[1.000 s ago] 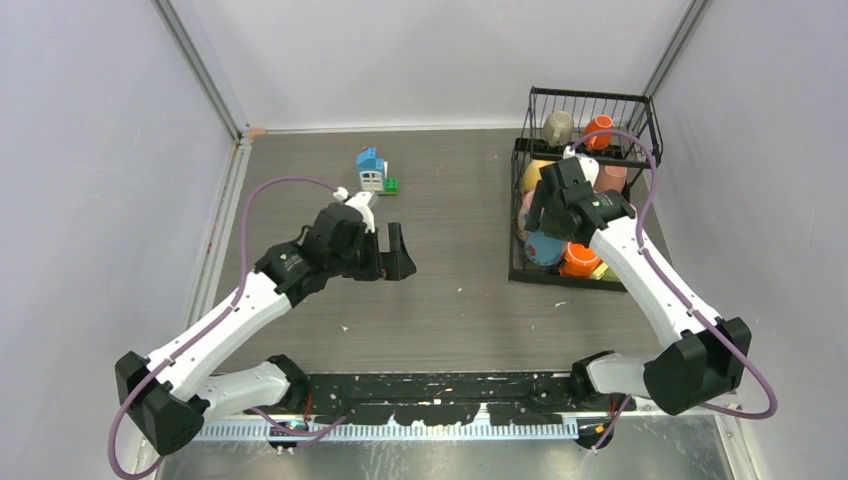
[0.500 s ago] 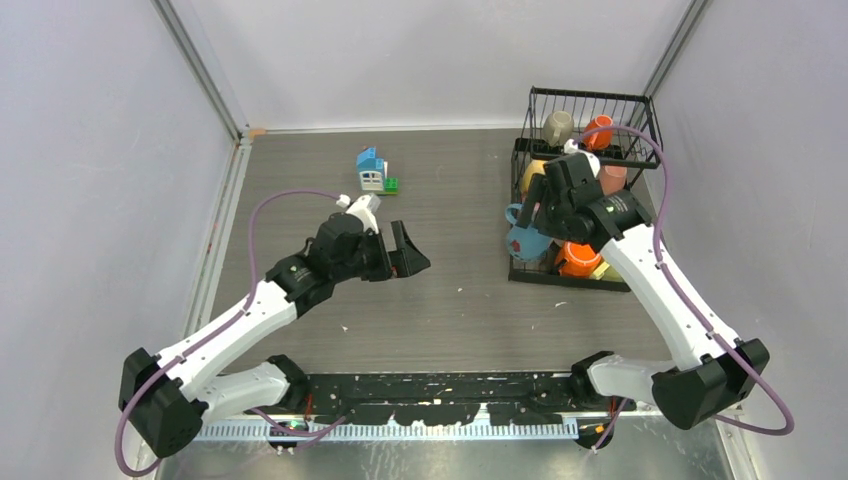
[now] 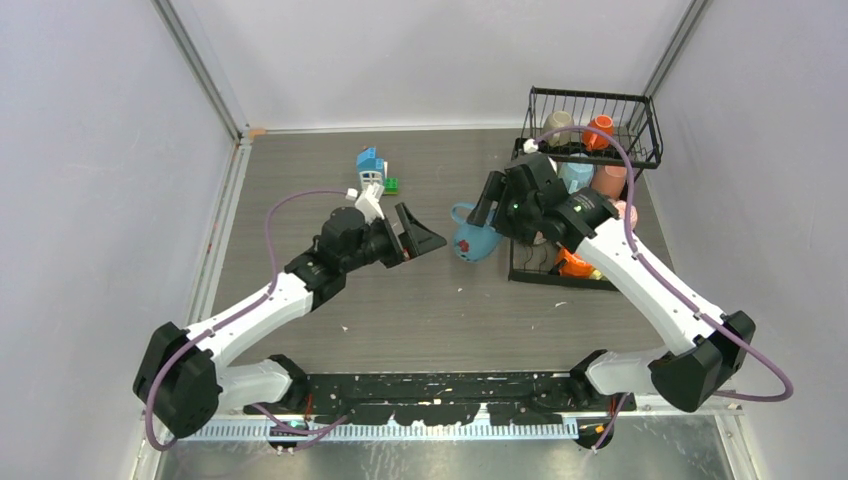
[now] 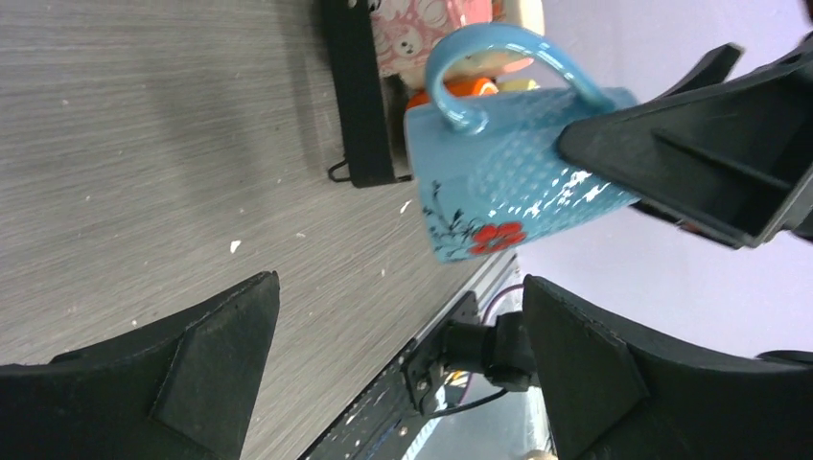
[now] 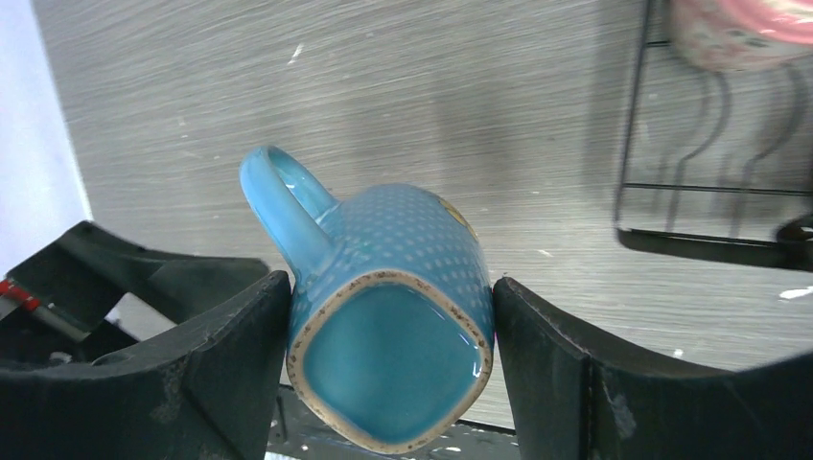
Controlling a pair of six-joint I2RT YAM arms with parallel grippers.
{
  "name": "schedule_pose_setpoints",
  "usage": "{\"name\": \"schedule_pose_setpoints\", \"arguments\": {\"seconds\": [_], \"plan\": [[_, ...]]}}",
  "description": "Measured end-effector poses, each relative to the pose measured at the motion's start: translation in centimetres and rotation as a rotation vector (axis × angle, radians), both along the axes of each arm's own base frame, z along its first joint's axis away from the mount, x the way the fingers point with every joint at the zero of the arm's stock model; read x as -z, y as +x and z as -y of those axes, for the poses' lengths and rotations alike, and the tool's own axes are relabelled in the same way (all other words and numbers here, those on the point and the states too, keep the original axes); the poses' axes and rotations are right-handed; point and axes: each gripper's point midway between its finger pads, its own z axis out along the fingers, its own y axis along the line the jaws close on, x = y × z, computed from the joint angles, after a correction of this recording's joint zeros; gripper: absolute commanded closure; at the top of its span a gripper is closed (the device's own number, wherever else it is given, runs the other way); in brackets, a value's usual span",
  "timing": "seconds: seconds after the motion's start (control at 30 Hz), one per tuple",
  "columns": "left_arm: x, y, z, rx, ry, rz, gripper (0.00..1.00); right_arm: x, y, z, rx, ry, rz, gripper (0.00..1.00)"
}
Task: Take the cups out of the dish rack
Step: Place the cup at the center of the board.
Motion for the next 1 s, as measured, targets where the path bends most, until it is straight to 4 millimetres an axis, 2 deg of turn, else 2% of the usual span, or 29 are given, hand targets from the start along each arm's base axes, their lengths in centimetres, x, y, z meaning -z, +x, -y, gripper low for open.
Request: {"name": "schedule_pose_setpoints", "arguments": {"seconds": [0.23,0.37,0.5,0.77,1.0], "plan": [[-1.5,1.4,-0.9,-0.040,-0.145,-0.028,0.07,-0.7,1.0,-3.9,-0.002,0.152,0.000,0.65],[-2.0,1.9,-1.9,-0.074,-0.222,-0.068,0.11,-1.3,1.9,-5.4,0.008,0.225,0.006,0.65],[-3.5,2.5,-2.7,-0.099,-0.313,-0.084,0.18,-1.9,2.3,-6.7,0.005,0.301,0.001,0.65],[-7.5,2.6,-2.4,-0.058,-0.498,-0.076,0.39,-3.5,2.9,-9.2,-0.020,0.440,-0.004,0.65],[-9.1,2.4,-2.0,-0.015,-0.586,-0.084,0.55,-4.7,2.7,-10.5,-0.054,0.521,-0.010,0.65]]}}
